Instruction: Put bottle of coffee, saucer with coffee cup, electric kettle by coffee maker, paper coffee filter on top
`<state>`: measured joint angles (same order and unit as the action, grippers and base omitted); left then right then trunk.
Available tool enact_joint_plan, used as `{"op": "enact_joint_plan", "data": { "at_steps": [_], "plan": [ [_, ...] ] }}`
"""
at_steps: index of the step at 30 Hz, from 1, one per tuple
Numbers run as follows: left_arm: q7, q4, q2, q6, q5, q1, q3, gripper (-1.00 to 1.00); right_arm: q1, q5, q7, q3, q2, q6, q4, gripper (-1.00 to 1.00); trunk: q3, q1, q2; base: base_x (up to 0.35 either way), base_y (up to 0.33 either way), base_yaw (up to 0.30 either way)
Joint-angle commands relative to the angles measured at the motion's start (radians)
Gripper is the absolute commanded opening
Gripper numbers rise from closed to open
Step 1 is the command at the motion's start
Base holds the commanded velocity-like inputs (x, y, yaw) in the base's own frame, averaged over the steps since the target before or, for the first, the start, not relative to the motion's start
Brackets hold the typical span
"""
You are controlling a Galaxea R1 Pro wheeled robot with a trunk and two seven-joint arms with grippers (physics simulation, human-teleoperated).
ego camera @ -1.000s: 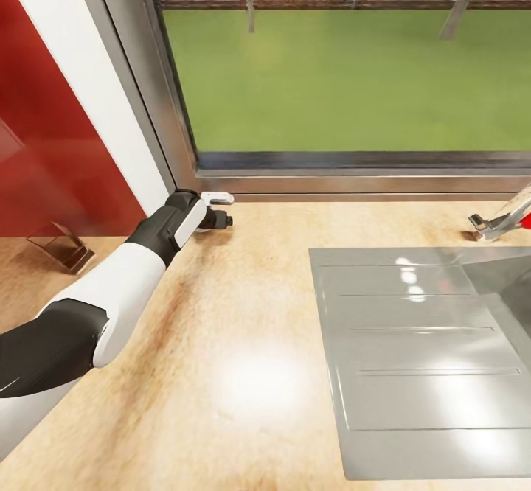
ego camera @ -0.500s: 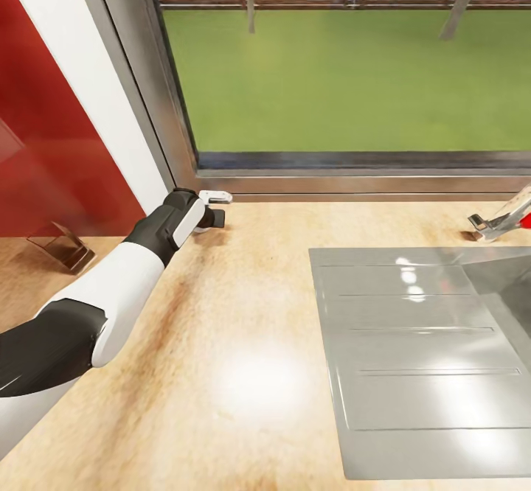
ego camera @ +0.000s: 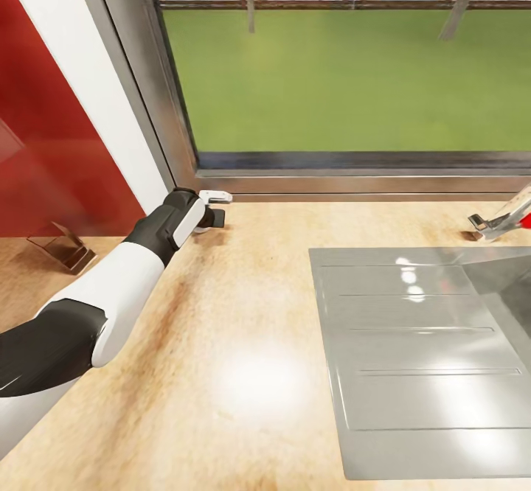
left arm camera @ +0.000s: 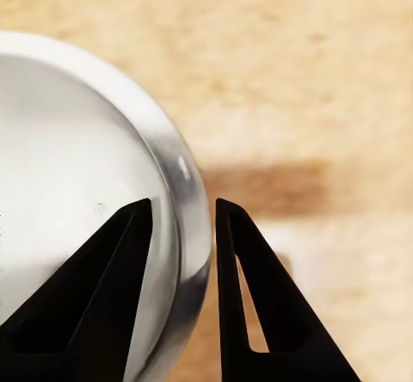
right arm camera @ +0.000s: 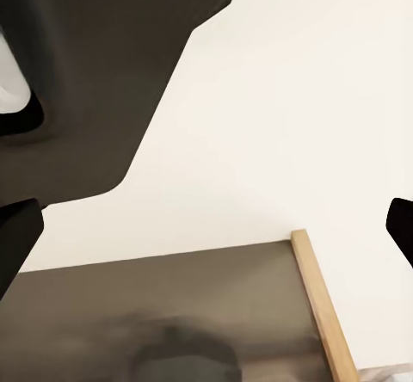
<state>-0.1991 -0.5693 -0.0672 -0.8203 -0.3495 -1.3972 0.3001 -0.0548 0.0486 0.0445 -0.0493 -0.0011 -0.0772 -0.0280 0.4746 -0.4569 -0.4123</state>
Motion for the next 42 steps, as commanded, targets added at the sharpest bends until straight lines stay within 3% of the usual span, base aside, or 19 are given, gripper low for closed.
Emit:
{"op": "enact_joint_plan", "data": {
  "at_steps": [1, 9, 42],
  "plan": [
    [-0.008, -0.001, 0.001, -0.002, -0.018, 0.000, 0.005, -1.00, 0.000, 0.005, 0.000, -0.004, 0.000, -0.004, 0.001, 1.00, 0.002, -0.001, -0.001, 0.000, 0.000, 0.000],
    [-0.007, -0.004, -0.002, -0.003, -0.019, 0.000, 0.013, -1.00, 0.000, 0.005, 0.000, -0.004, 0.001, -0.004, 0.001, 1.00, -0.002, -0.001, -0.001, 0.000, 0.000, 0.000],
    [-0.004, -0.006, -0.003, -0.017, -0.020, 0.000, 0.011, -1.00, 0.000, 0.005, 0.000, -0.004, 0.009, -0.004, 0.000, 1.00, -0.052, -0.001, -0.001, 0.000, 0.000, 0.000]
  ]
}}
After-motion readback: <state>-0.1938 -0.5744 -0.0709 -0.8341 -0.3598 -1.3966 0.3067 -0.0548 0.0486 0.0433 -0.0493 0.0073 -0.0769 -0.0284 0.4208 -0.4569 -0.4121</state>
